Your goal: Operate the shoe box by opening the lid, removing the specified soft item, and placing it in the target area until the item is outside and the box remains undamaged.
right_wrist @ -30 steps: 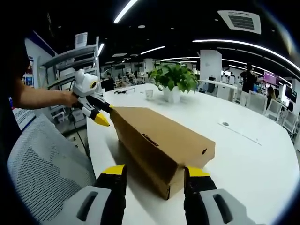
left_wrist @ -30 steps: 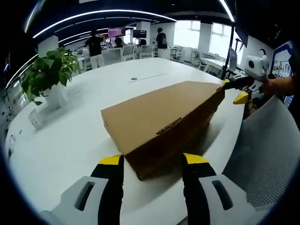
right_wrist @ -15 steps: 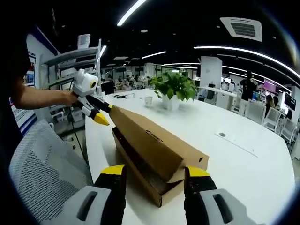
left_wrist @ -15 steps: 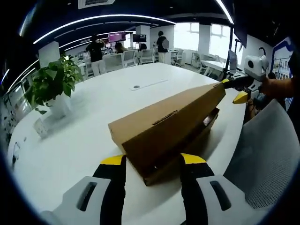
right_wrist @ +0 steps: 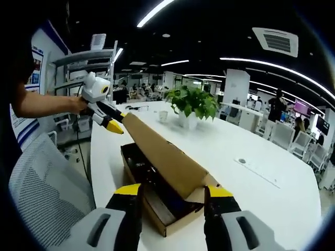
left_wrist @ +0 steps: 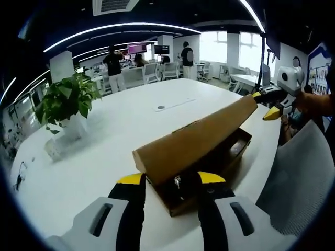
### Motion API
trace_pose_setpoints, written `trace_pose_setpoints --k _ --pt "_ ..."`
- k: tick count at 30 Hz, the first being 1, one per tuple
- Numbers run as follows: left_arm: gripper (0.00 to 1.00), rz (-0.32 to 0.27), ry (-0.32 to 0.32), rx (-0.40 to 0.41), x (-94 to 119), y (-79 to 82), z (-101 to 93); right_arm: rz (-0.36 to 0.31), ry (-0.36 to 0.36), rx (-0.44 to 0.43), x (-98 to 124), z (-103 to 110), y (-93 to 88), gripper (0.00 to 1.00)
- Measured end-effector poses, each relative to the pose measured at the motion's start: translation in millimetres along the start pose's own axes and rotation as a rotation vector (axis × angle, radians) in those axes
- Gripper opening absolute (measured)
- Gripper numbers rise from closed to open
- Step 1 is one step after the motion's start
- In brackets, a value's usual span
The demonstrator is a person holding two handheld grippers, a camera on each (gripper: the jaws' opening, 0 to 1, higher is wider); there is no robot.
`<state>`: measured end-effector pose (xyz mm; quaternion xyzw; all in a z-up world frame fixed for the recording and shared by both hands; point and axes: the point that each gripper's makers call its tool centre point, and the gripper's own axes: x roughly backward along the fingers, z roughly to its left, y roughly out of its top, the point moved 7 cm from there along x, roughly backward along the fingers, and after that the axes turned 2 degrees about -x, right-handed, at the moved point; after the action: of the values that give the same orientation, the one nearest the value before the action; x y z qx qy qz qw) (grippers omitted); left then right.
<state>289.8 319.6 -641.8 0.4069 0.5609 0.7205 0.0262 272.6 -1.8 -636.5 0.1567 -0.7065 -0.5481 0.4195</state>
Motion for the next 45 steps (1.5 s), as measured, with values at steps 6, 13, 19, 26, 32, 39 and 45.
trace_pose_setpoints --k 6,13,19,26,32,39,45 --pt "0.31 -0.026 0.031 0.000 -1 8.7 7.9 -0.014 -0.017 0.014 -2 -7 7.9 0.43" --pt "0.24 -0.057 0.075 0.002 -1 17.9 14.5 -0.033 -0.041 0.030 -5 -17 17.5 0.42" --pt "0.19 -0.076 0.107 0.005 -5 25.0 22.5 -0.043 -0.054 0.041 -7 -23 22.5 0.42" --pt "0.20 -0.083 0.109 0.015 -13 31.2 28.4 -0.057 -0.072 0.026 -10 -29 27.8 0.40" --pt "0.06 -0.088 0.171 0.020 -17 37.1 40.8 -0.070 -0.086 0.028 -13 -33 32.4 0.42" --pt "0.02 -0.107 0.221 0.027 -23 46.4 47.2 -0.088 -0.108 0.030 -20 -44 38.4 0.41" --pt "0.01 -0.134 0.246 0.066 -26 51.9 52.9 -0.076 -0.148 0.000 -24 -51 29.8 0.30"
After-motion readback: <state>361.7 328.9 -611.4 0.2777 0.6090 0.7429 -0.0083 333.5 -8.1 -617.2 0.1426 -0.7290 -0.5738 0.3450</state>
